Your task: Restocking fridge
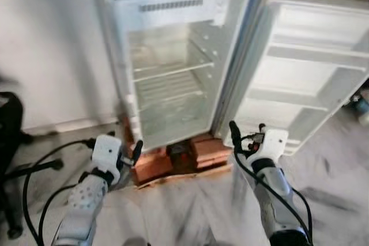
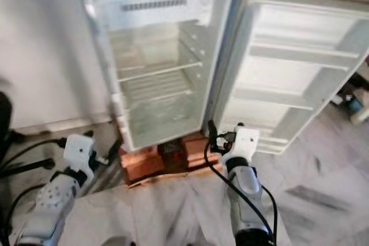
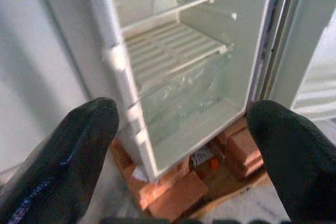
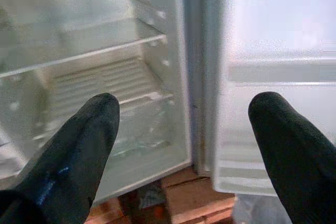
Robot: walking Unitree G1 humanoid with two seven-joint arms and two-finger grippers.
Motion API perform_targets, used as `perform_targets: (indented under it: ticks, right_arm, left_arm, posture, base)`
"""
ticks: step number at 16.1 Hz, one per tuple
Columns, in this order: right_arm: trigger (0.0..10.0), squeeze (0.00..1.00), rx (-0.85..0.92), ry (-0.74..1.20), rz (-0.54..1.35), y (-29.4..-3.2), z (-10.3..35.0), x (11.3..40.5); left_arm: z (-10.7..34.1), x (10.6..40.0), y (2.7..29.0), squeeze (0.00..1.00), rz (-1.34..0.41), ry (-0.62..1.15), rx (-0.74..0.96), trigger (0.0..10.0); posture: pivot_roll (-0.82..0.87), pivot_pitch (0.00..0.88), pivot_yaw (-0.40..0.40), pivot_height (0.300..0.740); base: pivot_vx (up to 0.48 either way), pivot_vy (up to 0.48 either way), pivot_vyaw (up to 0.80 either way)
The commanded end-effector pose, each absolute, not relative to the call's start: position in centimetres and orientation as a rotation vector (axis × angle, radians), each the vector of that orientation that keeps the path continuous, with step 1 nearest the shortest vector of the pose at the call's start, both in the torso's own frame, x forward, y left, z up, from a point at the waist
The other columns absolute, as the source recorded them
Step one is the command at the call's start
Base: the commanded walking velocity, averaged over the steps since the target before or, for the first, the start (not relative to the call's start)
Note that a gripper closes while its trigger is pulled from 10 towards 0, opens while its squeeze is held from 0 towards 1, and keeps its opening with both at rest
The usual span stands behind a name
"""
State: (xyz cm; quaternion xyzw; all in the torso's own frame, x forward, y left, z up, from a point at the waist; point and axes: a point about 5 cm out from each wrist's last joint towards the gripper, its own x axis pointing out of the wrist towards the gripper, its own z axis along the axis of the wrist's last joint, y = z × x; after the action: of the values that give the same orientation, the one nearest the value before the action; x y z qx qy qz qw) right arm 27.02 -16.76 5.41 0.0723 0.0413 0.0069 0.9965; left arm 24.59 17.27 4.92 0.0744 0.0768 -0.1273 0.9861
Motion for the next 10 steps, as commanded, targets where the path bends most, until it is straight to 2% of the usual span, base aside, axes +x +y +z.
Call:
perform_targets:
  ticks: [1,4,10]
  right_arm:
    - [10.0,0.0,0.135,0.068,-0.012,-17.8,5.8,27.0]
    - [10.0,0.0,0.132,0.073,0.021,-16.9,5.7,27.2]
    - [10.0,0.0,0.126,0.076,0.033,-16.9,5.7,27.3]
  left_arm:
    - [5.0,24.8,16.6,0.0,-0.272,0.146,0.143,10.0]
    - [5.2,25.2,15.3,0.0,-0.328,0.13,0.152,10.0]
    - [4.6,24.5,14.5,0.0,-0.332,0.141,0.134,10.0]
  posture:
    - [0.11,0.035,-0.032,0.74]
    - [0.1,0.039,-0.038,0.74]
    - [0.1,0.046,-0.049,0.74]
  base:
    - [0.368,-0.307,0.0]
    - [0.34,-0.334,0.0]
    - [0.264,-0.397,0.0]
